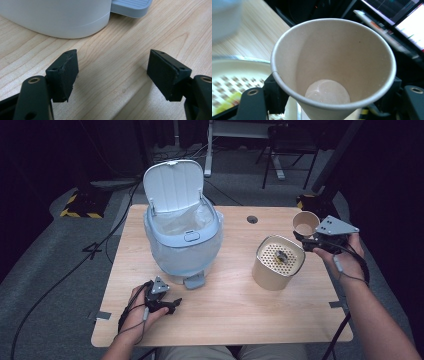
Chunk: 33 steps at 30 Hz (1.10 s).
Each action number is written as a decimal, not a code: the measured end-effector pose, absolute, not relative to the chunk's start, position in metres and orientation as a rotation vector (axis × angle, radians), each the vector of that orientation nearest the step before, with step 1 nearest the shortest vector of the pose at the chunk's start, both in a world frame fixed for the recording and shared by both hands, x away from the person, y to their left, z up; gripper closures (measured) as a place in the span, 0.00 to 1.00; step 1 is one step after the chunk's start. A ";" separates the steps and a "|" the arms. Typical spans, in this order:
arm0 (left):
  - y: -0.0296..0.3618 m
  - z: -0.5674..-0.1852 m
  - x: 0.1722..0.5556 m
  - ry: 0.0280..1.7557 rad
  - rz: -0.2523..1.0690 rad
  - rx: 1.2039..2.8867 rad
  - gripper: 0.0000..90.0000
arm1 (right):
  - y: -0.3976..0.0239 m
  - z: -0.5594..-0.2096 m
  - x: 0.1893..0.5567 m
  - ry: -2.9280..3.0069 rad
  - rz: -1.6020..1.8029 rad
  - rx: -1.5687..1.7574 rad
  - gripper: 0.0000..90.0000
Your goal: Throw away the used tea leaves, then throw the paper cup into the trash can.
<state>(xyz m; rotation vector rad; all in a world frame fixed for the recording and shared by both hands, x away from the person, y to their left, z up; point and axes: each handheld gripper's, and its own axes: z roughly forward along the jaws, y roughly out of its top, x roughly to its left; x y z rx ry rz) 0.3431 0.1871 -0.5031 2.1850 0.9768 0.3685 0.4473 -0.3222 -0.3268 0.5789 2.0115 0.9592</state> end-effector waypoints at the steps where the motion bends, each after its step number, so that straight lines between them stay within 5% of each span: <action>1: 0.187 -0.503 0.343 0.977 0.368 2.184 0.29 | -0.324 -0.327 0.448 2.021 0.991 0.611 0.31; 17: 0.187 -0.503 0.343 0.972 0.368 2.187 0.28 | -0.345 -0.321 0.454 2.122 1.422 0.900 0.32; 33: 0.189 -0.503 0.341 0.967 0.349 2.191 0.22 | -0.297 -0.288 0.461 2.187 1.472 0.758 0.31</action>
